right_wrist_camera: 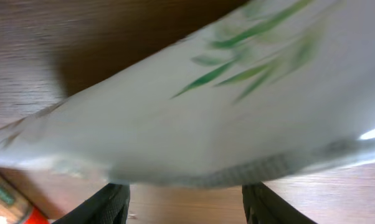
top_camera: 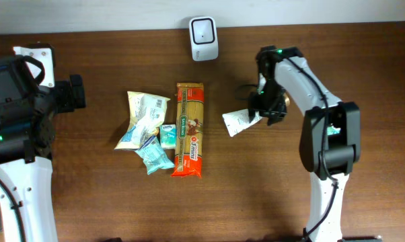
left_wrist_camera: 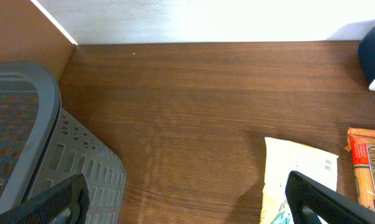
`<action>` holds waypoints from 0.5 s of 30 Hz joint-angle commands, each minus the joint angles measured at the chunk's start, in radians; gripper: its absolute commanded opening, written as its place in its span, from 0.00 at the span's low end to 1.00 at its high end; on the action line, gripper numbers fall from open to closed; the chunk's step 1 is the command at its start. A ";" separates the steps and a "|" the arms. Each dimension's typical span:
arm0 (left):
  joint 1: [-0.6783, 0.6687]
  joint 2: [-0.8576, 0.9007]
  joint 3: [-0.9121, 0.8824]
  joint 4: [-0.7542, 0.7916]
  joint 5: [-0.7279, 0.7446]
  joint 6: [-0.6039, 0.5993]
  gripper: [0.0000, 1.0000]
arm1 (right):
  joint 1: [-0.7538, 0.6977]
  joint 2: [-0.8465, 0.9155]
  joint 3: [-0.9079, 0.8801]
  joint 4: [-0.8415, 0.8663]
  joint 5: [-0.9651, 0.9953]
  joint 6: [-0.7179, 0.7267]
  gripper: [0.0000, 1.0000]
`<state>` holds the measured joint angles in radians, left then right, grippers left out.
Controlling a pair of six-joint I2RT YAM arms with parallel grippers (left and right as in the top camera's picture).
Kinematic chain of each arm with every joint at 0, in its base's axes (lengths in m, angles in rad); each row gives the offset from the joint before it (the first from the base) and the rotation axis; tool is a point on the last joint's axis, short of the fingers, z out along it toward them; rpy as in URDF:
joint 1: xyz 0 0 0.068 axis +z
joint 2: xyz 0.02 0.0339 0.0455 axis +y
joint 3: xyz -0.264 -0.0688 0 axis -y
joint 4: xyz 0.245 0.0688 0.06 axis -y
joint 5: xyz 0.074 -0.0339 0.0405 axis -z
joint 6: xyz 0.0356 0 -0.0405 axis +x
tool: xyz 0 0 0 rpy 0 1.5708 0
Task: Scan the item barcode
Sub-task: 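Grasp the white tube with the right gripper and lift it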
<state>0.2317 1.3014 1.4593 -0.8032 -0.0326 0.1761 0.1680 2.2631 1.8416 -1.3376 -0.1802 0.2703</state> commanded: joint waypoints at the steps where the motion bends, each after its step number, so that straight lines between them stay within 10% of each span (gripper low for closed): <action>1: 0.005 0.000 0.011 0.002 0.011 0.013 0.99 | -0.045 -0.057 -0.005 -0.002 0.030 -0.053 0.57; 5: 0.005 0.000 0.011 0.002 0.011 0.013 0.99 | -0.107 -0.102 -0.005 0.018 -0.007 0.076 0.54; 10: 0.005 0.000 0.011 0.002 0.011 0.013 0.99 | -0.123 -0.098 -0.010 0.037 -0.006 0.083 0.18; 15: 0.005 0.000 0.011 0.002 0.011 0.013 0.99 | -0.122 -0.098 -0.043 0.164 -0.027 0.083 0.04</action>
<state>0.2317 1.3018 1.4593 -0.8032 -0.0326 0.1761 0.0418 2.1925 1.8103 -1.2198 -0.1848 0.3443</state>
